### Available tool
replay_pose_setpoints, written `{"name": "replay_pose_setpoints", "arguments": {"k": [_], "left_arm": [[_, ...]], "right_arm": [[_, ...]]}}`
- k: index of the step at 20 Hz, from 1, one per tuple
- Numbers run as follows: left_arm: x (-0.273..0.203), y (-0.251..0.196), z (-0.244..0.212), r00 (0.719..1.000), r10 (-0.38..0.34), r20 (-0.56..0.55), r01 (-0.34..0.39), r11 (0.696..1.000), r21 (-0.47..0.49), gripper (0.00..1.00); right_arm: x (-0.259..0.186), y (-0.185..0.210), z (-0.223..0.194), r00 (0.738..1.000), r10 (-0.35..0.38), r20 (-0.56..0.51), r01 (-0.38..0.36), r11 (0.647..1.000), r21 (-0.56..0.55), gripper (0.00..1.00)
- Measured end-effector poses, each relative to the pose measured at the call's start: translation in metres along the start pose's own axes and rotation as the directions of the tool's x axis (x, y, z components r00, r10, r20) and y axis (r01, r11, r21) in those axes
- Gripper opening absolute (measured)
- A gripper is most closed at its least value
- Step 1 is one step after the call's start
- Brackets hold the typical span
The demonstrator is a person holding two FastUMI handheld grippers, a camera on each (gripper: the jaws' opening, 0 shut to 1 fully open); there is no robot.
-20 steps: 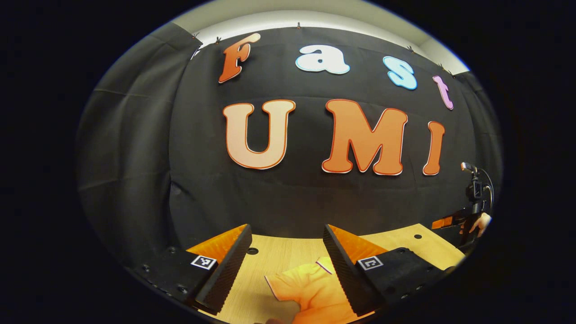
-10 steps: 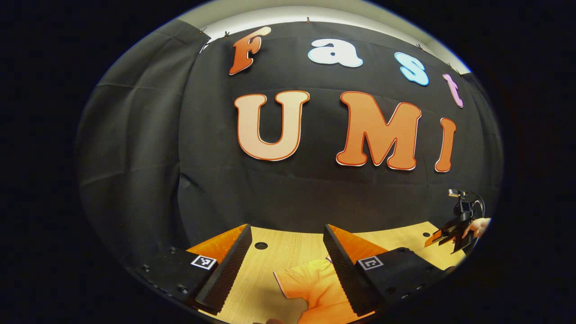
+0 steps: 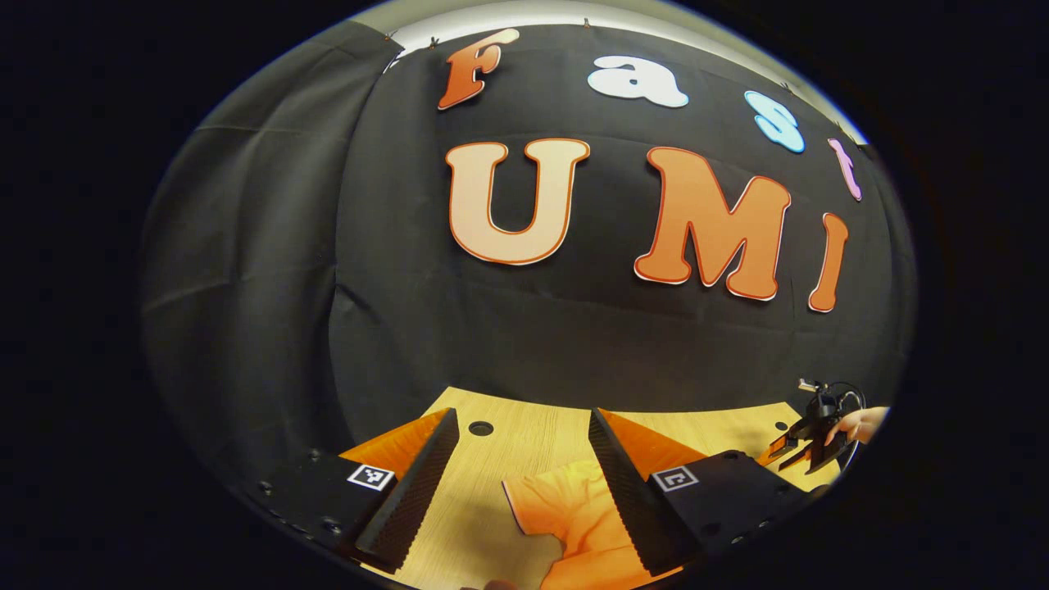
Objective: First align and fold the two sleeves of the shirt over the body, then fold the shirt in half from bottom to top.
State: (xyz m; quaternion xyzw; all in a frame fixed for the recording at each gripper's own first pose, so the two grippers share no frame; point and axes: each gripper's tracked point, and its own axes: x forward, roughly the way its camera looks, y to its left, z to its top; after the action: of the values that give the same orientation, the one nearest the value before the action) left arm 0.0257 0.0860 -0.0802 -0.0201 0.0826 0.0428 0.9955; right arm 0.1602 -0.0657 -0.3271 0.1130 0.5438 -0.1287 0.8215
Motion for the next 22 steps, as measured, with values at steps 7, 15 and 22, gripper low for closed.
{"name": "replay_pose_setpoints", "arguments": {"k": [7, 15, 22], "left_arm": [[0.006, 0.005, -0.011, 1.0, 0.003, -0.028, -0.002, 1.0, 0.007, 0.98], [0.009, 0.011, -0.015, 0.999, 0.004, -0.043, -0.003, 1.0, 0.016, 0.98], [0.01, 0.023, -0.02, 0.998, 0.03, -0.062, -0.029, 0.999, 0.018, 0.98]], "right_arm": [[0.023, -0.001, -0.01, 0.996, -0.068, -0.056, 0.067, 0.997, -0.022, 1.0], [0.035, 0.005, -0.016, 0.992, -0.106, -0.074, 0.105, 0.994, -0.017, 0.98], [0.036, 0.011, -0.016, 0.993, -0.095, -0.076, 0.094, 0.995, -0.015, 0.8]]}}
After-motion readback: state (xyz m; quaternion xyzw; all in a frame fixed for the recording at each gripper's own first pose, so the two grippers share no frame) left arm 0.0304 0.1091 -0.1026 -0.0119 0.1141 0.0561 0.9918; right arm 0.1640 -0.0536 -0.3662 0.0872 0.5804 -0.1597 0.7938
